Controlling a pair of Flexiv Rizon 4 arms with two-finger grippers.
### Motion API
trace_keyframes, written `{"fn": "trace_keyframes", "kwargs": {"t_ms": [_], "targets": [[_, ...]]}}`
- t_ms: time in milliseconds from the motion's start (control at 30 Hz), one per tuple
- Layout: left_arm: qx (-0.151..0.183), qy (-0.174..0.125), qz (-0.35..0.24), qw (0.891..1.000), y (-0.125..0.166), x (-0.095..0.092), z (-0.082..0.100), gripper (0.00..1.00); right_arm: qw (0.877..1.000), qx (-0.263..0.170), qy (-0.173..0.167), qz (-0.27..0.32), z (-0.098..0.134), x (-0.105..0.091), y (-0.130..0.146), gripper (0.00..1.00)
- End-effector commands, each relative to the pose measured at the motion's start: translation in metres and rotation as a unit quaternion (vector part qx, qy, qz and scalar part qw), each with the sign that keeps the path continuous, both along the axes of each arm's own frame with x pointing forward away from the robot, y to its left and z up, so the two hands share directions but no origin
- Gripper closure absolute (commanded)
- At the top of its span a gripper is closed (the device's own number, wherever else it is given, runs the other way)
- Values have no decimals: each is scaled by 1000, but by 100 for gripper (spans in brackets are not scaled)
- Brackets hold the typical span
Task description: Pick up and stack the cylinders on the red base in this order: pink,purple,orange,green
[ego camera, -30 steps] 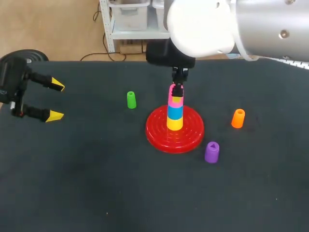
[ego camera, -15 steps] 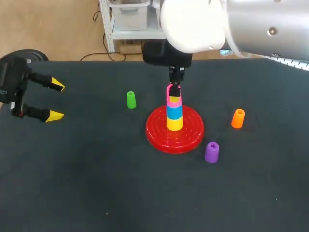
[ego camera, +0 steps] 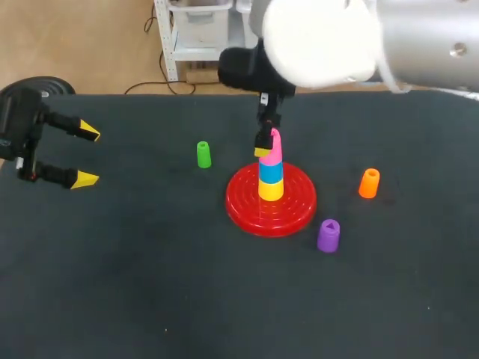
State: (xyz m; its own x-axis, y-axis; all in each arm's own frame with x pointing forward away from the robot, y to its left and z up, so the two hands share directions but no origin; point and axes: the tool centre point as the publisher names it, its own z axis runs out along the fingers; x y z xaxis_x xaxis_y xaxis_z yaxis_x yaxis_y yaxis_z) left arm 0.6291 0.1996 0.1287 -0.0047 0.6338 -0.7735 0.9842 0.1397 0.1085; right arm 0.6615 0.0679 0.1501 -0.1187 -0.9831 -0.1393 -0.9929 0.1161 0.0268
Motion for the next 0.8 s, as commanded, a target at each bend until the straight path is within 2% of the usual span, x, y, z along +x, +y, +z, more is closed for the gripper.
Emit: {"fn": "trace_keyframes", "kwargs": {"t_ms": [33,167,400,567,800], "targets": [[-1,-2,1,1000,0,-1,-1,0,998,4,-66,-16,27,-29,-16,0],[-1,-2,1,1000,0,-1,-1,0,997,9,-74,-29,34,-43,-23,0],[-1,-2,1,1000,0,-1,-1,0,996,17,-72,-55,29,-72,-36,0],[-1,-2,1,1000,0,-1,-1,0,996,20,-56,-64,17,-92,-39,0],[-1,-2,1,1000,0,-1,-1,0,997,24,-22,-68,-18,-116,-37,0]]}}
